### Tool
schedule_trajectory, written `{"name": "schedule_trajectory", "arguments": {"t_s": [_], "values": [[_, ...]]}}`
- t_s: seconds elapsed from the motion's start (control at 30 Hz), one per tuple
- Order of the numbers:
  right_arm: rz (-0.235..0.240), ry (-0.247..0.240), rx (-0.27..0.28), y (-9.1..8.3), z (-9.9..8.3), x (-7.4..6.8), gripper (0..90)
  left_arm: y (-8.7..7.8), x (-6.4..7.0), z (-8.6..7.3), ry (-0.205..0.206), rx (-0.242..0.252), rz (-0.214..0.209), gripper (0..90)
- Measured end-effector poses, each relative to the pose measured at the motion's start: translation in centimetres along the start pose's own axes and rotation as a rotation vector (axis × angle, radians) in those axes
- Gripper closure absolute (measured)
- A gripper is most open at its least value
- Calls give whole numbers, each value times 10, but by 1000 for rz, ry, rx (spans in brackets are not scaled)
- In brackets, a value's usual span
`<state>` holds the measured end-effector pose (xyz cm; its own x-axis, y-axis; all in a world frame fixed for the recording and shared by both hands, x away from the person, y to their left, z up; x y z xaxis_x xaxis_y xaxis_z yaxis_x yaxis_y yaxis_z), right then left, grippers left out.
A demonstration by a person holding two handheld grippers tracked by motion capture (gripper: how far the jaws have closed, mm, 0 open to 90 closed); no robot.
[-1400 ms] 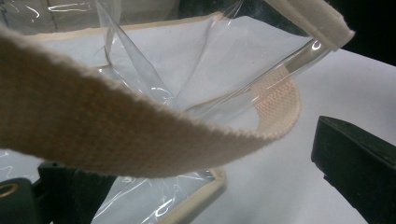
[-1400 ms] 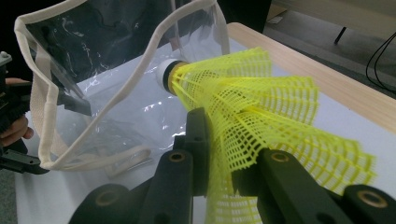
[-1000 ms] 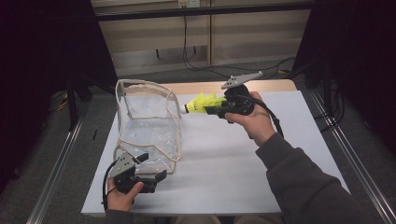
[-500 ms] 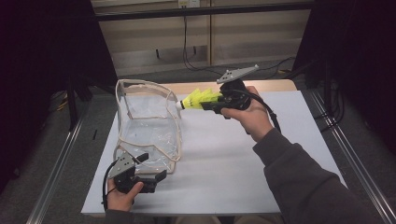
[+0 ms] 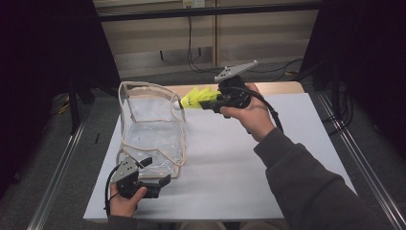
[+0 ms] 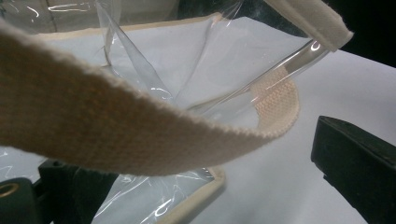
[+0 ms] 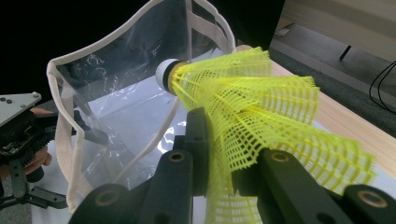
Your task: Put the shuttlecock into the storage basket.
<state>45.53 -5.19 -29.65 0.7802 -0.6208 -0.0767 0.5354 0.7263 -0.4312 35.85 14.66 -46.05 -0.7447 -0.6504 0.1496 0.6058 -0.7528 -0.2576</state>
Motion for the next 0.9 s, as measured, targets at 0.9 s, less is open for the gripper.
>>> {"name": "schedule_trajectory", "arguments": {"t_s": [0.9], "values": [[16,-31,-14,26,20,-19,793,-1,0,0,4,-3,-6,36]]}}
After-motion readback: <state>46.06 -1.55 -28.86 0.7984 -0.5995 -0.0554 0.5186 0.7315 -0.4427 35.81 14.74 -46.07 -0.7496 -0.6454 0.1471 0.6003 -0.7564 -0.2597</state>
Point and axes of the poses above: each handheld gripper's, and its own axes: y roughly forward along the jaws, z roughly out of its top, x roughly to its right, the point moved 9 cm from there along y, roughly forward along the jaws, and after that the axes turned 6 degrees about x, right-handed, at the moved point
